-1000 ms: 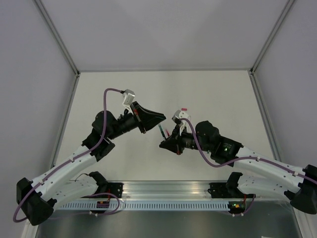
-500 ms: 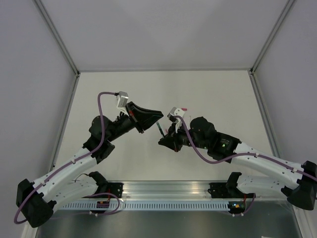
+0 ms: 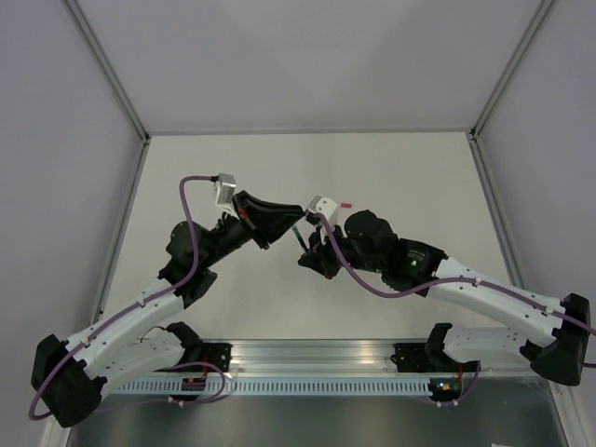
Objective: Insert the pens into the pen caps
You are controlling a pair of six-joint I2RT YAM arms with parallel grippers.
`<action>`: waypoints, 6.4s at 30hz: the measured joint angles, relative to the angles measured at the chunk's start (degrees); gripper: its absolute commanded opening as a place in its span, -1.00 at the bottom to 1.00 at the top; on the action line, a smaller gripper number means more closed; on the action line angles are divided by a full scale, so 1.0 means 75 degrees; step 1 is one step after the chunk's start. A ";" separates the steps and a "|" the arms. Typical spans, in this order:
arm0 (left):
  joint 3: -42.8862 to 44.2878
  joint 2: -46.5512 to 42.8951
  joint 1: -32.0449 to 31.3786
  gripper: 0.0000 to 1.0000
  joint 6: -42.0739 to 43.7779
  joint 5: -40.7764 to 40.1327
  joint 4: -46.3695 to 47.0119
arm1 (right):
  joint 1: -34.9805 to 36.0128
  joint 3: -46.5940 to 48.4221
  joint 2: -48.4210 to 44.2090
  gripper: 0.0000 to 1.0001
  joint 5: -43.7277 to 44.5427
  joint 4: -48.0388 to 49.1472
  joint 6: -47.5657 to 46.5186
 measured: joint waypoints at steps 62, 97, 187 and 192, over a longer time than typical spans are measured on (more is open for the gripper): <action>-0.1702 -0.5112 -0.0341 0.99 0.0341 -0.7565 -0.6111 | -0.0146 -0.0423 0.4721 -0.39 0.1737 0.1020 0.3293; -0.1848 -0.4447 -0.0341 0.99 0.0431 -0.6691 -0.5555 | -0.3756 0.1988 0.5645 -0.12 0.3471 -0.2279 0.2821; -0.2072 -0.1909 -0.0280 -0.95 -0.0300 0.0219 -0.1970 | 0.0507 -0.1874 0.0137 -1.00 0.1291 0.5266 0.3418; -0.2057 -0.2130 -0.0280 -0.95 -0.0291 0.0067 -0.2375 | 0.0560 -0.1865 0.0300 -1.00 0.1233 0.5368 0.3270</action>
